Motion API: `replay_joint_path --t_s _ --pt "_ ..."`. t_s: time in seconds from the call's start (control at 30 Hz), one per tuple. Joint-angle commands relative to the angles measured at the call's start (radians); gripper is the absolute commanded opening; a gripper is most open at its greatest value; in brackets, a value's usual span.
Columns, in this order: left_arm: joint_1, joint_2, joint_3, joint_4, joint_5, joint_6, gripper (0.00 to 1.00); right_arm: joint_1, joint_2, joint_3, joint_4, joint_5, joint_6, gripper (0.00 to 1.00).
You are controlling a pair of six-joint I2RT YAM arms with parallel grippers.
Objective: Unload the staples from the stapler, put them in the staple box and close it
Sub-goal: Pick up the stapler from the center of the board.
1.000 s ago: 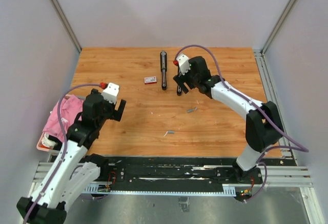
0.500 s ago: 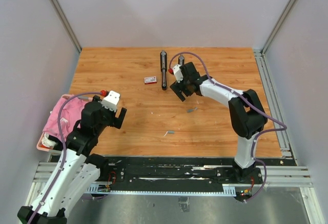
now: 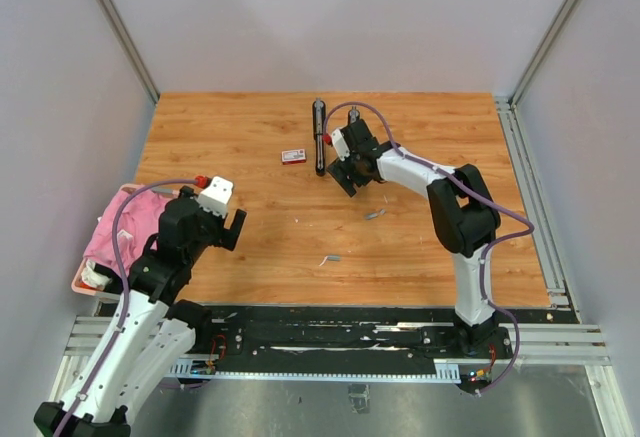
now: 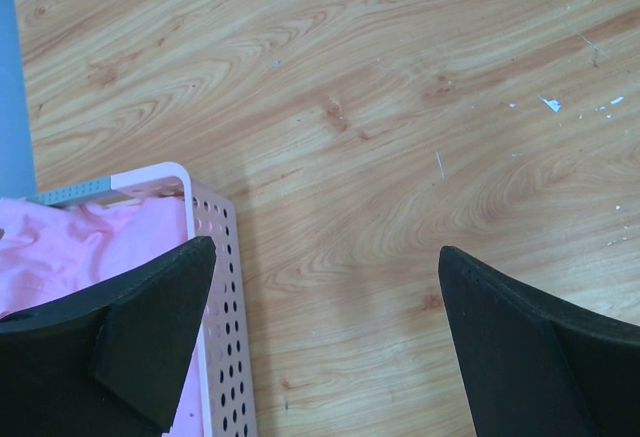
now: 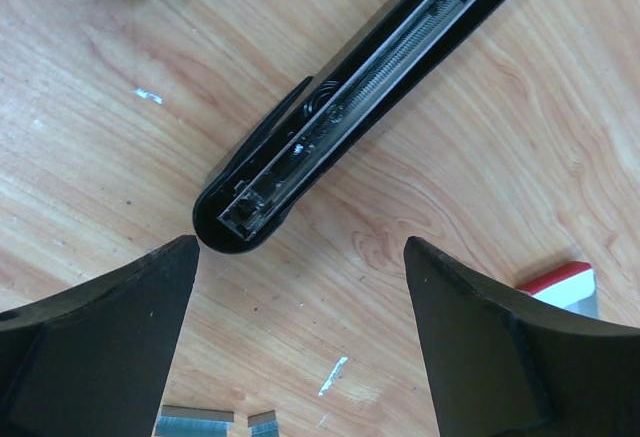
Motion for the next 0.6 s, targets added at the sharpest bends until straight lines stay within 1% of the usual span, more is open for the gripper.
replay_joint_path --t_s 0.0,0.13,0.27,0.37,0.4,0.57 --pt "0.003 0.008 0.002 0.032 -0.022 0.004 0.98 0.007 0.021 0.035 -0.033 0.075 0.002 0.85" --pt "0.002 0.066 -0.019 0.111 -0.055 0.013 0.98 -0.007 0.027 0.042 -0.03 0.083 -0.005 0.86" --pt "0.002 0.221 0.015 0.194 -0.076 0.038 0.98 -0.019 0.029 0.047 -0.026 0.067 -0.015 0.86" --pt "0.002 0.371 0.104 0.253 -0.085 0.024 0.98 -0.02 0.016 0.036 -0.009 0.059 -0.02 0.85" --pt "0.002 0.446 0.145 0.272 -0.084 0.003 0.98 -0.019 0.015 0.037 -0.005 0.074 -0.026 0.86" --pt "0.002 0.716 0.38 0.303 -0.076 -0.108 0.98 -0.026 0.03 0.051 0.003 0.131 -0.06 0.85"
